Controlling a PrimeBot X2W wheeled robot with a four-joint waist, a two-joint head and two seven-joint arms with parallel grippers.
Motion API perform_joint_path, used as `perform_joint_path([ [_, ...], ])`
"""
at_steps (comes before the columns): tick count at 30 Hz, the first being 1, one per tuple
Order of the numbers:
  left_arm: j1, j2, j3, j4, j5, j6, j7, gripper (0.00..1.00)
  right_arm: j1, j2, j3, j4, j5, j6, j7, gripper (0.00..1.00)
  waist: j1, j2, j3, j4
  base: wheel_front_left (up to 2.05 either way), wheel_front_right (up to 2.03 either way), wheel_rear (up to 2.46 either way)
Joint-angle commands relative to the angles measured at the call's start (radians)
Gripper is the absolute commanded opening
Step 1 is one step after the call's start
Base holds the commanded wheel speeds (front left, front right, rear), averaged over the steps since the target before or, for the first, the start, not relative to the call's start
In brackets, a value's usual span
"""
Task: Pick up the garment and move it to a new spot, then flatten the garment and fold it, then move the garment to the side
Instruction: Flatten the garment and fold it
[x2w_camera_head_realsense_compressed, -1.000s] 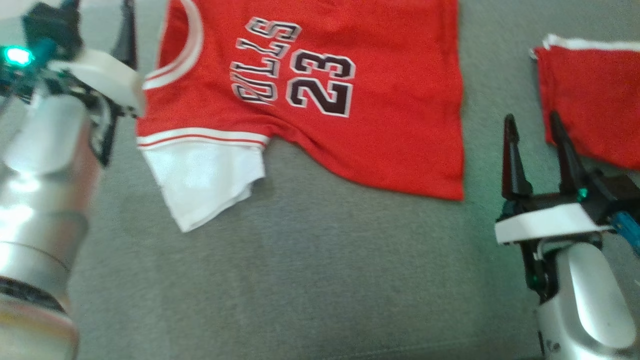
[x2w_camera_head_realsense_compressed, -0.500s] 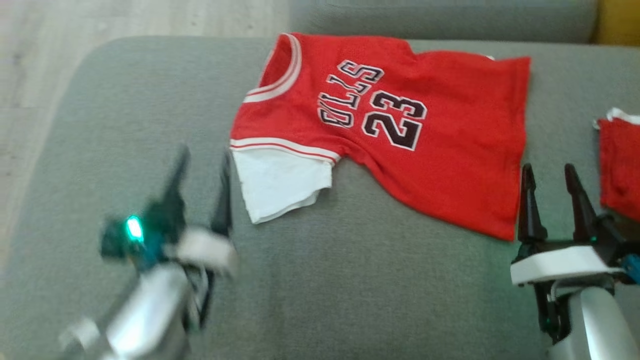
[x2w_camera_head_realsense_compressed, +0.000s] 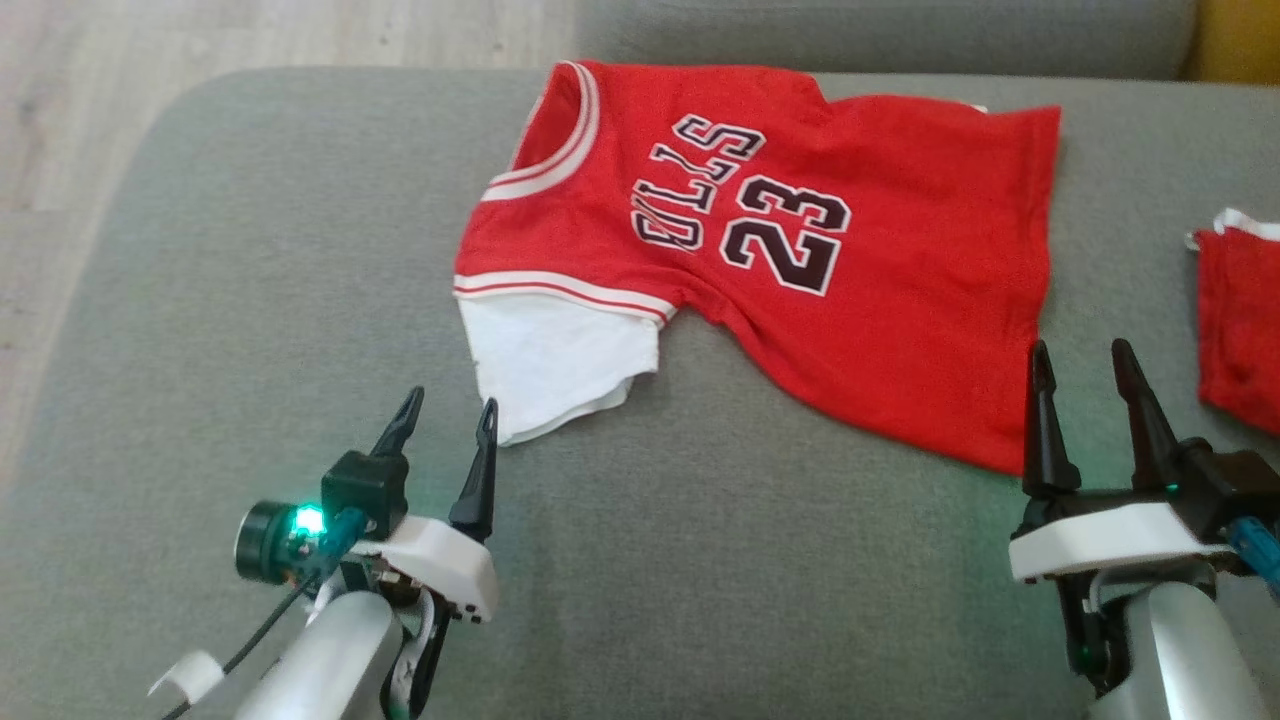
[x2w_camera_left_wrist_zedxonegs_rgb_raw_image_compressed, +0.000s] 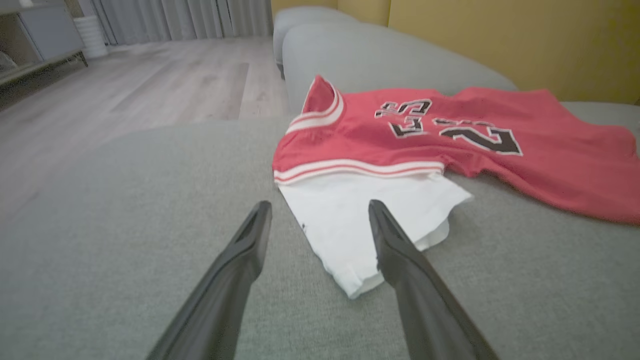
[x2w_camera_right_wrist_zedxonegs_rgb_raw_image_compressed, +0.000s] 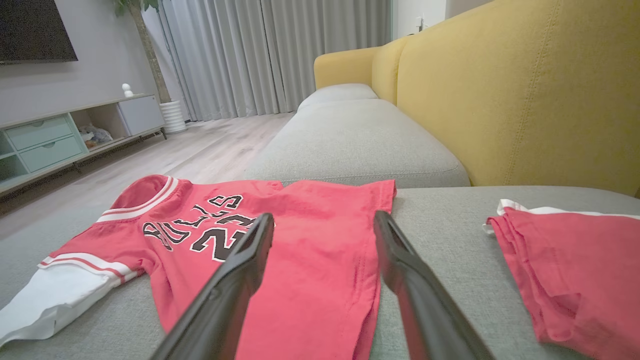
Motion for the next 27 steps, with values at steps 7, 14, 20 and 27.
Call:
perform_joint_path([
  [7, -0.09, 0.007, 0.034, 0.094, -0.042, -0.019, 0.09, 1.0, -0.037, -0.005, 0.039, -0.033, 0.002, 0.007, -0.015, 1.0, 0.0, -0.0001, 0.064, -0.066, 0.0, 0.0, 0.0],
  [14, -0.116, 0.011, 0.045, 0.166, -0.061, -0.028, 0.098, 1.0, -0.055, -0.005, 0.047, -0.025, 0.012, 0.007, -0.017, 1.0, 0.0, -0.0001, 0.089, -0.11, 0.0, 0.0, 0.0],
  [20, -0.12, 0.013, 0.039, 0.215, -0.079, -0.041, 0.14, 1.0, -0.06, -0.005, 0.059, -0.015, 0.021, 0.007, -0.02, 1.0, 0.0, -0.0001, 0.095, -0.131, 0.0, 0.0, 0.0],
  [27, -0.114, 0.013, 0.022, 0.239, -0.091, -0.059, 0.176, 0.0, -0.058, -0.005, 0.059, -0.004, 0.028, 0.007, -0.021, 1.0, 0.0, -0.0001, 0.076, -0.142, 0.0, 0.0, 0.0],
])
